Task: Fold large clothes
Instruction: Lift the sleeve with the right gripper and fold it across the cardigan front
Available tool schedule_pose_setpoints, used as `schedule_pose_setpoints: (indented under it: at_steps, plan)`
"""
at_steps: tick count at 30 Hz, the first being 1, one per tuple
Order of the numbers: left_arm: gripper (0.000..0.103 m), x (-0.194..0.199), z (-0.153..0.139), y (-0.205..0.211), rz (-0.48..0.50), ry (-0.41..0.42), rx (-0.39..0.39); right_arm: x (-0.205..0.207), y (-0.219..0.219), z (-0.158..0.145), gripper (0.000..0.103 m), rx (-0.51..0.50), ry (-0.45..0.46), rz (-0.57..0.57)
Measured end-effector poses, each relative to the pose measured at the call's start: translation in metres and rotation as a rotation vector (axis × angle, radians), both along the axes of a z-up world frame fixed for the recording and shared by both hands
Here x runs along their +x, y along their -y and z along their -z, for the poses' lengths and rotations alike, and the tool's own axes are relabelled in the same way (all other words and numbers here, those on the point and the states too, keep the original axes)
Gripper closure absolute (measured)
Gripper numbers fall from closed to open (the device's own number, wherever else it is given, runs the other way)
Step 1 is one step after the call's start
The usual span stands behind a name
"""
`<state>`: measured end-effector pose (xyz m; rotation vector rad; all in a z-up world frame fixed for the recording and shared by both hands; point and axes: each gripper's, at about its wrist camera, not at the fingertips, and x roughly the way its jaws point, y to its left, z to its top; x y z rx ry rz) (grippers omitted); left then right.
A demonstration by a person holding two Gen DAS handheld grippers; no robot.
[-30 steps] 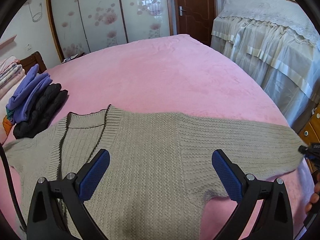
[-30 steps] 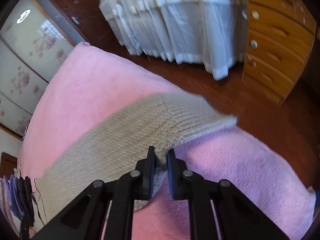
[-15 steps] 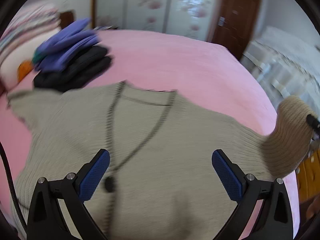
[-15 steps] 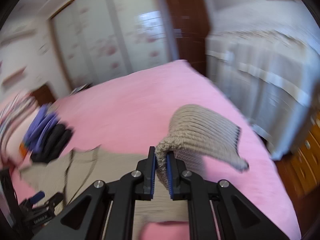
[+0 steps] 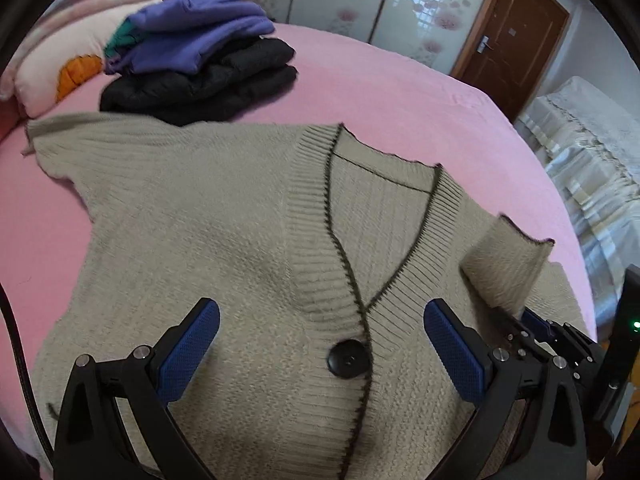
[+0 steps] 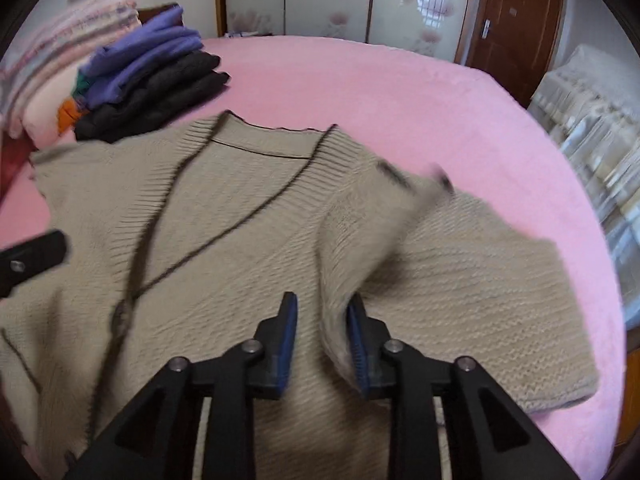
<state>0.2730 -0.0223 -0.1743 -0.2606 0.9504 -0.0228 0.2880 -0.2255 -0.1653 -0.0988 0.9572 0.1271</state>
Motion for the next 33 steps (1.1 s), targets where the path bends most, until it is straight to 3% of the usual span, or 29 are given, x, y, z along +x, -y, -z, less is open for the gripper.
schedule_pose_setpoints:
  at_steps: [2, 3, 6, 12, 18, 20, 22, 27, 30, 33]
  plan:
    - [0.001, -0.001, 0.004, 0.004, 0.024, -0.008, -0.021, -0.010, 0.005, -0.008, 0.041, 0.017, 0.019, 0.012]
    - [0.001, -0.002, 0.005, 0.007, 0.031, -0.010, -0.028, -0.015, 0.008, -0.012, 0.040, 0.027, 0.027, 0.019]
    - [0.001, -0.004, 0.008, 0.017, 0.070, -0.015, -0.054, -0.038, 0.022, -0.026, 0.040, 0.096, 0.039, 0.042]
    - [0.002, -0.004, 0.019, 0.029, 0.117, -0.042, -0.071, -0.081, 0.041, -0.027, 0.040, 0.166, 0.054, 0.200]
    - [0.027, 0.000, 0.034, 0.034, 0.174, -0.093, -0.194, -0.127, 0.059, -0.017, 0.041, 0.274, 0.045, 0.310]
    - [0.036, 0.002, 0.037, 0.039, 0.208, -0.103, -0.242, -0.139, 0.060, -0.014, 0.049, 0.263, 0.056, 0.334]
    - [0.038, 0.004, 0.039, 0.042, 0.231, -0.110, -0.288, -0.144, 0.060, -0.010, 0.056, 0.250, 0.048, 0.341]
    - [0.039, 0.024, 0.056, 0.049, 0.244, -0.172, -0.441, -0.141, 0.063, -0.008, 0.056, 0.255, 0.045, 0.341]
    - [0.051, 0.042, 0.071, 0.054, 0.227, -0.226, -0.500, -0.139, 0.066, -0.008, 0.057, 0.273, 0.055, 0.345]
    - [0.053, 0.059, 0.082, 0.062, 0.208, -0.257, -0.535, -0.138, 0.071, -0.007, 0.057, 0.285, 0.059, 0.355]
